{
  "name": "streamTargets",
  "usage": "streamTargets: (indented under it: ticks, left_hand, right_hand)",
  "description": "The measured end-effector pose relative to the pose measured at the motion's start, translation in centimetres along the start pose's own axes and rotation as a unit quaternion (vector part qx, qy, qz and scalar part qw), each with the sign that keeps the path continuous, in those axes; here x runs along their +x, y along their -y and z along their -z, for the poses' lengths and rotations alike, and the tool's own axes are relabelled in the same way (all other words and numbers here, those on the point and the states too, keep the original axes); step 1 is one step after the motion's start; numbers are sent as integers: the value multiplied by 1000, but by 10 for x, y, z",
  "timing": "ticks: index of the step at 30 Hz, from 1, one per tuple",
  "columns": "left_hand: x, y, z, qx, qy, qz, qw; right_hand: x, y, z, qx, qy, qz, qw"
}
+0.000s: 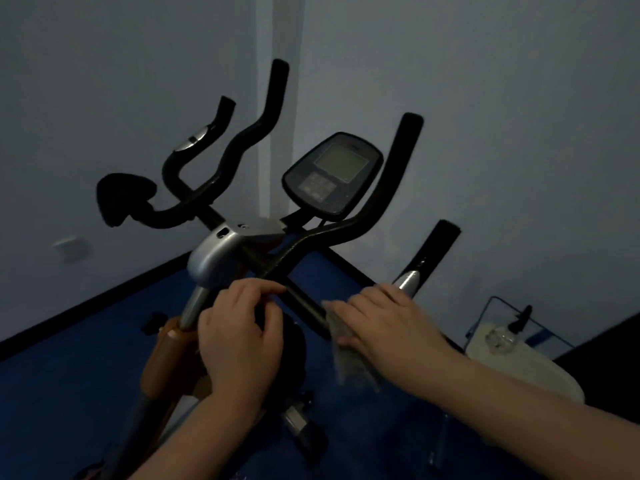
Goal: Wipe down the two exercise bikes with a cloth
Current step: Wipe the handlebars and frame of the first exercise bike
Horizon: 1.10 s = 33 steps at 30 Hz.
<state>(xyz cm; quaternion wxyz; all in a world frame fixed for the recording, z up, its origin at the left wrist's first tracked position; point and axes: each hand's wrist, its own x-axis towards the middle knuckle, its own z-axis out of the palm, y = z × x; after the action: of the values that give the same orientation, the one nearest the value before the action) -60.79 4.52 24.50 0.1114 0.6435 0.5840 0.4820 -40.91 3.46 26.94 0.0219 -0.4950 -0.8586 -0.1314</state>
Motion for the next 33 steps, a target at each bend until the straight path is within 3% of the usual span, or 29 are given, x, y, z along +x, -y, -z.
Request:
streamTargets:
  ticks: [3,6,9,14,16,20,22,25,27,28,30,32,33]
  left_hand:
    - [7,-14,-4,-1,22,-19,1000]
    - [20,-37,-18,-74,105,-16,992]
    - [24,-47,-33,14,174,-18,985]
    - [22,-39,-35,83,190,-50,977]
    - [22,-40,-35,80,181,-43,979]
    - [22,-40,-36,94,176,-45,979]
    - [22,-40,-36,109,184,-50,976]
    - [22,-40,-37,111,189,-53,974]
    - [22,-42,-37,108,188,-49,975]
    - [22,-43,-36,108,186,-47,976]
    - [22,-45,-36,105,173,-43,978]
    - [22,-45,-35,105,159,-44,981]
    - [21,-46,-35,105,155,-44,981]
  right_hand:
    - [-23,-51,14,-32,-13,44,998]
    - [-16,-46,9,57,-64,-68,994]
    - [-8,-1,-21,102,-152,-116,976]
    - [-2,-56,-19,28,-269,19,962]
    - [1,-84,-14,11,-320,-17,947]
    - [3,-60,-43,87,-365,-120,919]
    - [0,-63,-44,56,-367,-43,928]
    - [8,-115,-13,-83,-316,95,940]
    - [15,-143,4,-149,-294,128,936]
    - [15,-144,4,-147,-300,107,937]
    - [10,-114,-10,-46,-344,-22,938]
    - [4,-66,-43,107,-372,-145,910]
    - [0,-49,-57,134,-378,-165,901]
